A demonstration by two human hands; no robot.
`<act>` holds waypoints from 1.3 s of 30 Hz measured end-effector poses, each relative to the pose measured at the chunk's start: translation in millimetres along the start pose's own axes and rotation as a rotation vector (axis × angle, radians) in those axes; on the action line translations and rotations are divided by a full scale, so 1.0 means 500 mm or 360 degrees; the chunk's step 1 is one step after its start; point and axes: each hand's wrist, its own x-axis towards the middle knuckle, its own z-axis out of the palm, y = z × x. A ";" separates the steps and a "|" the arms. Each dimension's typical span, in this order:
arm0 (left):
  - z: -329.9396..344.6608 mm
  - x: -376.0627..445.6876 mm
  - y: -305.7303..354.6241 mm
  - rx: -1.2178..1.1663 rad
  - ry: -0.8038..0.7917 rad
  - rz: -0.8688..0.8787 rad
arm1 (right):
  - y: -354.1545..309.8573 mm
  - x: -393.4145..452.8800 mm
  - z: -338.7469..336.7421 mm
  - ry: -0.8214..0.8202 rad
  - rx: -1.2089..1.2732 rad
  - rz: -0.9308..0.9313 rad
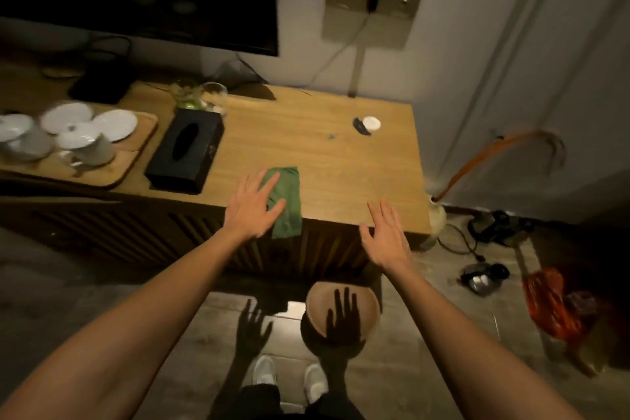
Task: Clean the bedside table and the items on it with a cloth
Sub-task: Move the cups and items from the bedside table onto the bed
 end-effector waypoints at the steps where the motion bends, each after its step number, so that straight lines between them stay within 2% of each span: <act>1: -0.024 -0.010 -0.026 0.0009 0.0071 -0.0086 | -0.028 0.016 -0.007 -0.0015 -0.0015 -0.0108; 7: -0.110 -0.156 -0.150 -0.0052 0.0352 -0.0613 | -0.228 0.066 0.013 -0.0184 -0.0080 -0.0705; 14: -0.132 -0.502 -0.317 0.0016 0.0585 -0.1235 | -0.523 -0.045 0.148 -0.0470 -0.0181 -0.1399; 18: -0.144 -0.761 -0.397 0.0084 0.0750 -0.1640 | -0.696 -0.195 0.243 -0.0684 -0.0226 -0.1738; 21: -0.151 -0.920 -0.426 0.0116 0.0799 -0.1831 | -0.791 -0.314 0.309 -0.0836 -0.0273 -0.1954; 25: -0.143 -1.133 -0.443 0.0267 0.0995 -0.2069 | -0.911 -0.502 0.404 -0.0948 -0.0370 -0.2267; 27: -0.134 -1.239 -0.445 0.0190 0.0913 -0.2249 | -0.955 -0.602 0.450 -0.0996 -0.0410 -0.2402; 33: -0.107 -1.525 -0.421 0.0156 0.1112 -0.2734 | -1.060 -0.896 0.553 -0.1169 -0.0392 -0.2929; 39: -0.103 -1.722 -0.369 0.0218 0.1154 -0.3140 | -1.111 -1.158 0.628 -0.1227 -0.0357 -0.3349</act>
